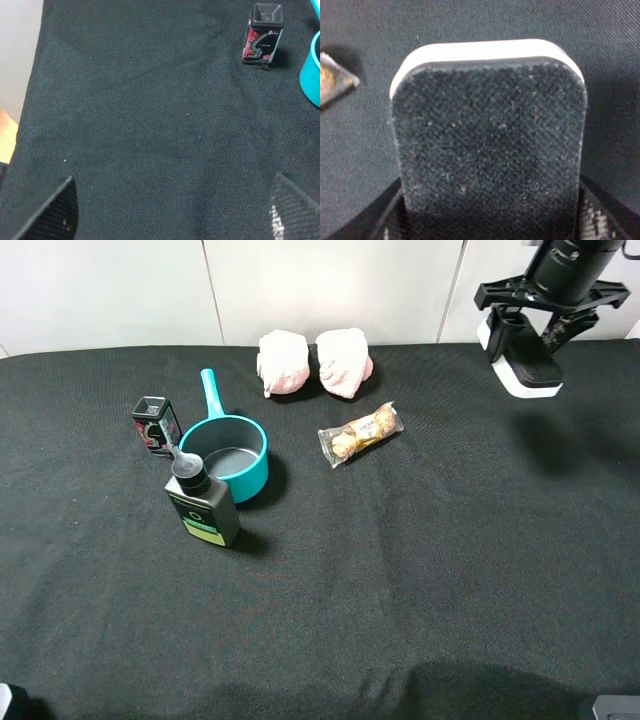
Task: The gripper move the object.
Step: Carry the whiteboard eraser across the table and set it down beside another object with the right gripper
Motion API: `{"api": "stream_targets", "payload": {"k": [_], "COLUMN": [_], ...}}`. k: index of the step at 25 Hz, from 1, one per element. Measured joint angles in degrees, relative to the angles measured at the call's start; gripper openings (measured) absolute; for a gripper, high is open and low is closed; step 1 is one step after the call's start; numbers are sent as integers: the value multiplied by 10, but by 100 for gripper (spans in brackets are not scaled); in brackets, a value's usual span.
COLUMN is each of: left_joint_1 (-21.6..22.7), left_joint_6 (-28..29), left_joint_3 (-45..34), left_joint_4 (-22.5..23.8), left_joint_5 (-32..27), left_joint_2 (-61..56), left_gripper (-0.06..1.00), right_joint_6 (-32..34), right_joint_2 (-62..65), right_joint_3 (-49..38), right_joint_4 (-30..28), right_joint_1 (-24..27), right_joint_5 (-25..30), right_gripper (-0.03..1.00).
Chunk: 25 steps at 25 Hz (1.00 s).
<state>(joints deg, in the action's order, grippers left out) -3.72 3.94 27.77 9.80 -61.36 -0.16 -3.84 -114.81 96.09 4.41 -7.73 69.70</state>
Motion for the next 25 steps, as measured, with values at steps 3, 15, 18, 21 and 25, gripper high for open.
{"api": "stream_targets", "payload": {"k": [3,15,18,21,25], "left_joint_1": [0,0,0,0,0], "left_joint_6": [0,0,0,0,0], "left_joint_3": [0,0,0,0,0], "left_joint_4": [0,0,0,0,0], "left_joint_5": [0,0,0,0,0], "left_joint_2": [0,0,0,0,0], "left_gripper": [76,76,76,76,76], "right_joint_6": [-2,-4,-4,-2,0], "right_joint_2": [-26,-84,-88,-91,-104], "right_joint_3": [31,76,76,76,76], "right_joint_4": [4,23,19,17,20], "right_joint_1": [0,-21,-35,-49,-62], "right_joint_5": [0,0,0,0,0], "right_gripper": [46,46,46,46,46]}}
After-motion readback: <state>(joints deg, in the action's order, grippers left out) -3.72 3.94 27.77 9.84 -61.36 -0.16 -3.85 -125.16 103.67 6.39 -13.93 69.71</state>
